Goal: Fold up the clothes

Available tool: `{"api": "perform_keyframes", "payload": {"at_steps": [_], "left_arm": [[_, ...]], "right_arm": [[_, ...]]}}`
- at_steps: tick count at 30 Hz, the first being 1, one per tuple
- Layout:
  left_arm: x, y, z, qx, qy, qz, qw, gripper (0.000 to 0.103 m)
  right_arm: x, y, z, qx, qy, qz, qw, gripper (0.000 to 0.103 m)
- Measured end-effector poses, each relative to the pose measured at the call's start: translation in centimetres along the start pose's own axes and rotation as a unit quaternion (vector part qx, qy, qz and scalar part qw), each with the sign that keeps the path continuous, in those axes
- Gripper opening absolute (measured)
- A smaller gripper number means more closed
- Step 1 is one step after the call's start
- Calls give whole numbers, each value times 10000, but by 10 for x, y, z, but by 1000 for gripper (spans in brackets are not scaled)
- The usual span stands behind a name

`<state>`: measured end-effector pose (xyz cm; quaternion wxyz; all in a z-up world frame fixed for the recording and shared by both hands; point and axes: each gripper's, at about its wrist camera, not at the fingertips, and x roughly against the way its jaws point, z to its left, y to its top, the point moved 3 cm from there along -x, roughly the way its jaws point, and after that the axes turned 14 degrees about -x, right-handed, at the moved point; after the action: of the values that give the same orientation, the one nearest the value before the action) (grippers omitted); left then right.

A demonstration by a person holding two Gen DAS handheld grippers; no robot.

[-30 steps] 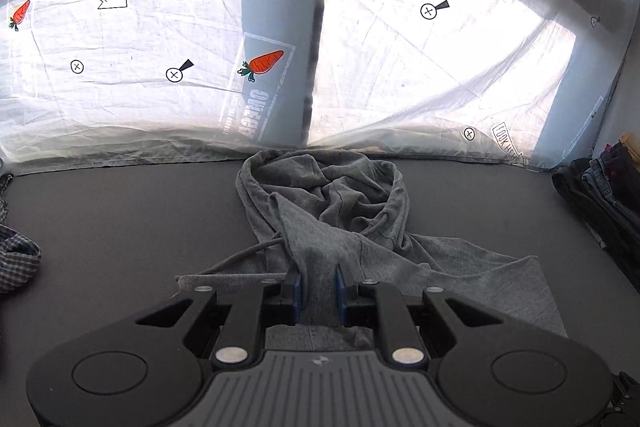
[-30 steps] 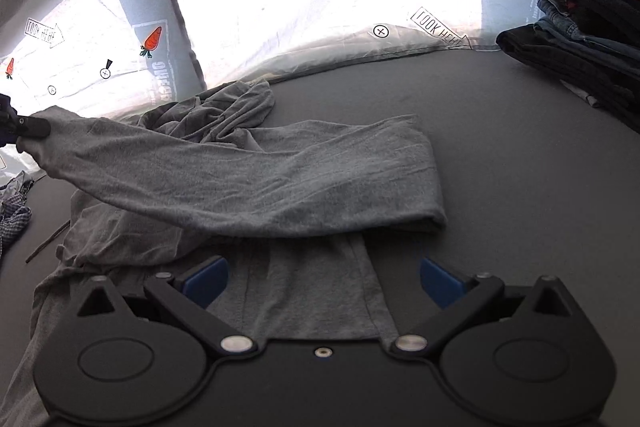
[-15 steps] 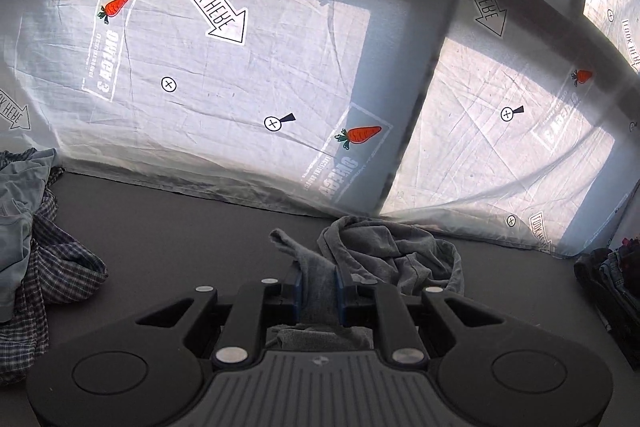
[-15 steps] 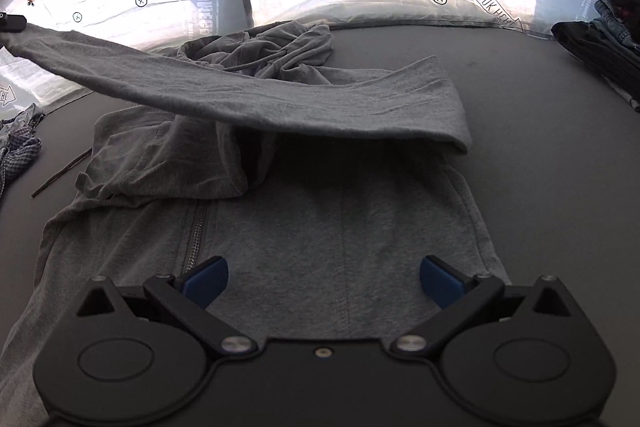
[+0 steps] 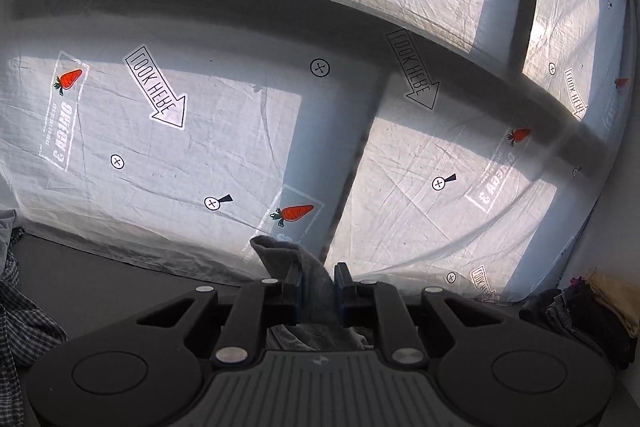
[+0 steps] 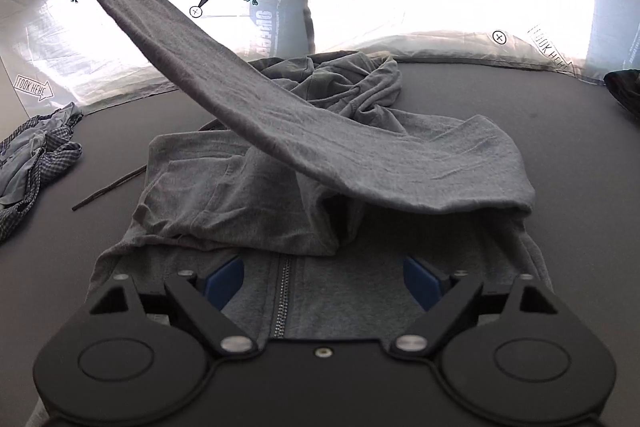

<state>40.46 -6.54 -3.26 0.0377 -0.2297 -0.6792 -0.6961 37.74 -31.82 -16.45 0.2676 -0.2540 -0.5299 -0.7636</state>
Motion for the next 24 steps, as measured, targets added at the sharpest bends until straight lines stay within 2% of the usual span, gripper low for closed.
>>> {"api": "perform_keyframes", "payload": {"at_steps": [4, 6, 8, 10, 17, 24], "left_arm": [[3, -6, -2, -53, 106, 92, 9999, 17], [4, -11, -1, -46, 185, 154, 9997, 17], [5, -14, 2, 21, 235, 205, 9995, 17], [4, -16, 6, 108, 279, 250, 9992, 17], [6, -17, 11, 145, 353, 299, 9988, 17], [5, -20, 16, 224, 395, 372, 9983, 17]], "right_arm": [[-5, 11, -10, -435, -123, -19, 9990, 62], [-9, 15, -16, -624, -108, 29, 9980, 49], [-11, 17, -17, -706, -78, 80, 9974, 29], [-14, 19, -18, -761, -84, 115, 9970, 18], [-26, 25, -28, -1113, -259, 144, 9933, 10], [-29, 32, -43, -1420, -436, 66, 9889, 10]]}}
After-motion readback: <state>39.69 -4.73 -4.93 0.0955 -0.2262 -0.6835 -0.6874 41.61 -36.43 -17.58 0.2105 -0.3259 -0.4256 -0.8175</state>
